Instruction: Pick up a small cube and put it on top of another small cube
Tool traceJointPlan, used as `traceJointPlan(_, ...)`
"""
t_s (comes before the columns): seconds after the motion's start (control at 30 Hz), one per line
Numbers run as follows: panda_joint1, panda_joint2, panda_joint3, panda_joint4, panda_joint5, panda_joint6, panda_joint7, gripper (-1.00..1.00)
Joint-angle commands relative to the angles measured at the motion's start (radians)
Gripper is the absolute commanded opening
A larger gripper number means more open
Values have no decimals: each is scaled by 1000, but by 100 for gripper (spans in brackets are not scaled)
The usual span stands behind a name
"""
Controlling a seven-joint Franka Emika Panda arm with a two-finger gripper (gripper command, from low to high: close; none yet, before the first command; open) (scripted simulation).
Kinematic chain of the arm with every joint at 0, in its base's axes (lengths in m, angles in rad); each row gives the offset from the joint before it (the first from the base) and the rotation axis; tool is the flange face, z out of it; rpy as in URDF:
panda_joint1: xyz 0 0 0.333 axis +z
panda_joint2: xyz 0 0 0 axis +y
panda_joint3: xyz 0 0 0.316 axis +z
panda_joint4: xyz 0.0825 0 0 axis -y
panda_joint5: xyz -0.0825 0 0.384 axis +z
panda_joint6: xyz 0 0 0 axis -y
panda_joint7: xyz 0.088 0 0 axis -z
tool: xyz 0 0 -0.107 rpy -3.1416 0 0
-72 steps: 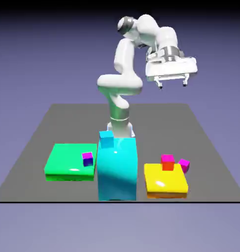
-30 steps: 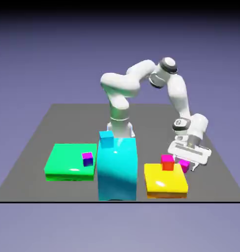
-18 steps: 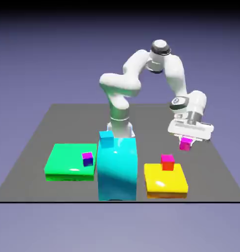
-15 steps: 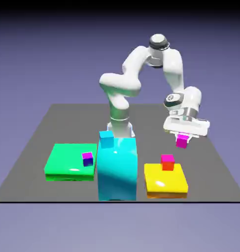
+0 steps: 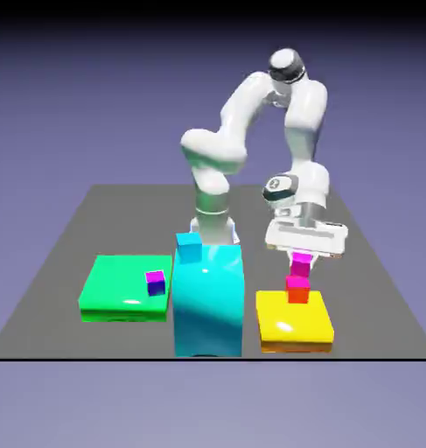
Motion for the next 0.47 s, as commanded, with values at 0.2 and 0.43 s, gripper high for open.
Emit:
traceJointPlan(0.2, 142, 14, -108, -32, 12, -76, -24, 100)
traceJointPlan(0.43, 362, 35, -274, -83, 31, -191, -59, 100)
